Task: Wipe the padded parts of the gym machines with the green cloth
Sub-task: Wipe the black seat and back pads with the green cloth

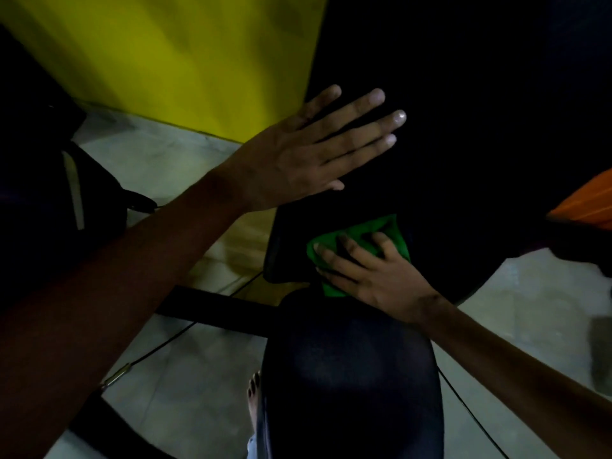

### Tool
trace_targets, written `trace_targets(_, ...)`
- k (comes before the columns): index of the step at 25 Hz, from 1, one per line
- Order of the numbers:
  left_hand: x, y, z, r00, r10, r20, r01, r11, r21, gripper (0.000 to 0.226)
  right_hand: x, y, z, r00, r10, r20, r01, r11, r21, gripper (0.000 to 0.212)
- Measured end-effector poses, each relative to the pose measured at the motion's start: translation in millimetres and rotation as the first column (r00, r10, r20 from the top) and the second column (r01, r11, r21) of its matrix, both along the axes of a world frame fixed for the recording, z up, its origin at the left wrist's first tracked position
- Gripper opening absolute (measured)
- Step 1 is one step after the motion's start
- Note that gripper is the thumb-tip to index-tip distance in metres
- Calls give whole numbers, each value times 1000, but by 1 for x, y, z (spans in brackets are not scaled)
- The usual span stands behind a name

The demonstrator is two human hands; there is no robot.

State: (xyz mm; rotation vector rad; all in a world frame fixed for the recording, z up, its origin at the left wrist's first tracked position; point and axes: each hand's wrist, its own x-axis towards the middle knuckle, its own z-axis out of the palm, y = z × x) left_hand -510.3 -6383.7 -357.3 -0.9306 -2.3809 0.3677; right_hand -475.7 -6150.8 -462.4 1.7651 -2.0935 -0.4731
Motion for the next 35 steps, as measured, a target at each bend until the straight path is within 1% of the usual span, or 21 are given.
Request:
trace_targets(1,-1,-2,-2,1000,6,-30,-6,1000,-29,62,0,0,4,999,-39,27,37,997,72,44)
trace_targets(2,1,-2,-3,999,21,-50,-24,997,-67,68,1,2,5,1000,-16,8,14,980,197,45)
trace_targets(3,3,5,-4,1000,6,-25,-9,993,-120,73,6,3,2,999,50,4,-48,923,382,44)
trace_targets(4,7,9,-5,1000,-5,-24,1,985,-172,76,11,4,-2,998,67,6,-58,813,579,41)
trace_targets(5,8,9,-6,1000,-13,-9,11,977,-214,78,16,5,-2,999,1,51,-37,699,714,37)
trace_targets(6,10,9,-8,1000,-12,-19,7,971,-238,78,19,6,4,995,-82,60,9,653,757,35)
trace_targets(8,8,10,-8,1000,-19,-11,16,967,-254,78,12,9,13,992,-124,13,90,783,615,31)
trace_targets(9,7,11,-7,1000,-14,-15,9,966,-259,78,4,10,15,994,-109,-23,107,881,461,31)
trace_targets(10,8,12,-8,1000,-7,-26,-1,964,-267,79,-2,12,17,994,-105,-40,112,928,356,34)
trace_targets(11,8,12,-11,999,0,-42,-12,963,-269,80,-4,18,15,993,-114,-42,121,942,312,38)
trace_targets(13,10,12,-13,996,7,-85,-31,957,-288,81,0,39,6,996,-69,-57,87,894,440,37)
trace_targets(15,9,10,-13,998,-13,-68,-6,960,-280,80,11,58,-1,1000,-7,7,0,752,659,24)
trace_targets(16,8,10,-11,999,-26,-46,12,960,-281,79,16,66,2,998,-49,47,0,693,720,21)
trace_targets(18,6,10,-10,999,-32,-29,22,956,-292,79,16,69,8,983,-155,95,61,774,630,21)
trace_targets(20,6,12,-14,999,-27,-40,15,959,-284,80,10,64,16,983,-173,66,125,882,454,22)
trace_targets(22,7,16,-18,1000,-10,-25,4,969,-246,81,4,65,17,987,-162,22,137,895,425,22)
trace_targets(25,9,22,-18,1000,-11,-17,7,971,-237,81,5,90,22,979,-187,77,113,823,556,24)
trace_targets(27,9,23,-13,998,-44,35,51,971,-233,78,14,98,25,980,-170,109,72,800,595,28)
trace_targets(29,9,22,-10,997,-55,56,66,972,-228,77,19,102,23,960,-249,125,89,699,710,39)
trace_targets(32,15,23,-11,999,-23,40,32,972,-232,77,20,97,27,975,-215,48,105,645,757,41)
trace_targets(35,18,27,-12,1000,-1,26,7,971,-240,78,20,98,31,959,-268,88,99,610,787,36)
